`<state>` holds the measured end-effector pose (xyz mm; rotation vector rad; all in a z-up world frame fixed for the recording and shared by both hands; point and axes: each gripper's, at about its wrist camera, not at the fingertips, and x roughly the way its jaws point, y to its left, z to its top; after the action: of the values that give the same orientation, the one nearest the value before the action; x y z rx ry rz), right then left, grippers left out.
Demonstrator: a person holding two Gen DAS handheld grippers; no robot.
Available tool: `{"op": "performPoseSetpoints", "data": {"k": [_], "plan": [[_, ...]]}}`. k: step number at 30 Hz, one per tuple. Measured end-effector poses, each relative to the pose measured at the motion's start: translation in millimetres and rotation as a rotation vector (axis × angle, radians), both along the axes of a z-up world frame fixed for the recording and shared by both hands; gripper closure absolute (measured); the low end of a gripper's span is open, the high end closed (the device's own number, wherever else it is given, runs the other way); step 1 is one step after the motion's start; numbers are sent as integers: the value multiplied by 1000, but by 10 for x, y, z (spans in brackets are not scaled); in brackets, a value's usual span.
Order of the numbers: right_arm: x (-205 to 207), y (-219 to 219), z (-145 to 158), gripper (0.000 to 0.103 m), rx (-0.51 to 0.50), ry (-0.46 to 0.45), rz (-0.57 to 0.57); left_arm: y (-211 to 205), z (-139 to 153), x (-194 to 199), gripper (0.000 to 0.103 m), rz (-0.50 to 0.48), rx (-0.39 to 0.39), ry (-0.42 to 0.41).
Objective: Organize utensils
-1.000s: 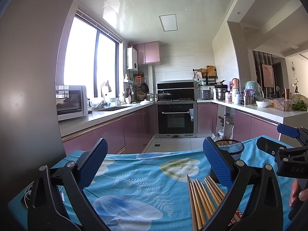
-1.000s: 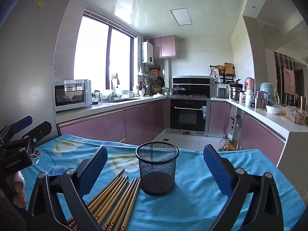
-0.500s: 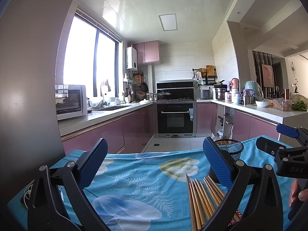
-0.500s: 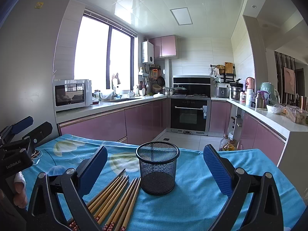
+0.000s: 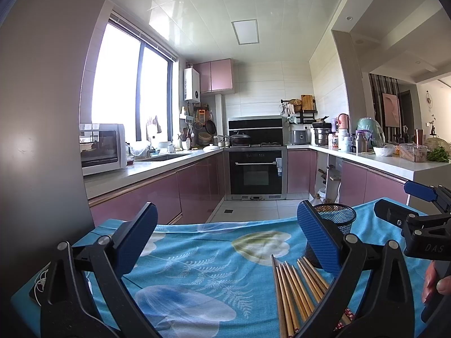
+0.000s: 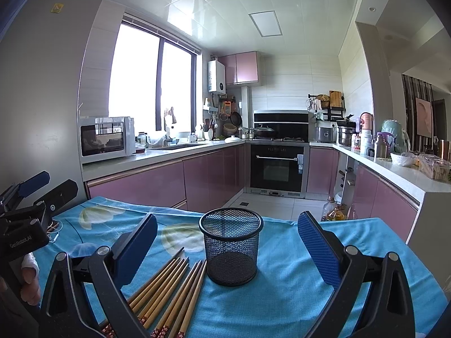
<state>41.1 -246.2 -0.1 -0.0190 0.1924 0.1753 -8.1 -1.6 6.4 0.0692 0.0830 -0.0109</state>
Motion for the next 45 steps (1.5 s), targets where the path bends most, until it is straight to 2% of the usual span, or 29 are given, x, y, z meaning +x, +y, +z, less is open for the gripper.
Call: {"op": "performPoseSetpoints", "data": {"k": [45], "plan": [[20,-43,-18,6,19,31,1,-57,-24,-32,6,-2,1,14]]}}
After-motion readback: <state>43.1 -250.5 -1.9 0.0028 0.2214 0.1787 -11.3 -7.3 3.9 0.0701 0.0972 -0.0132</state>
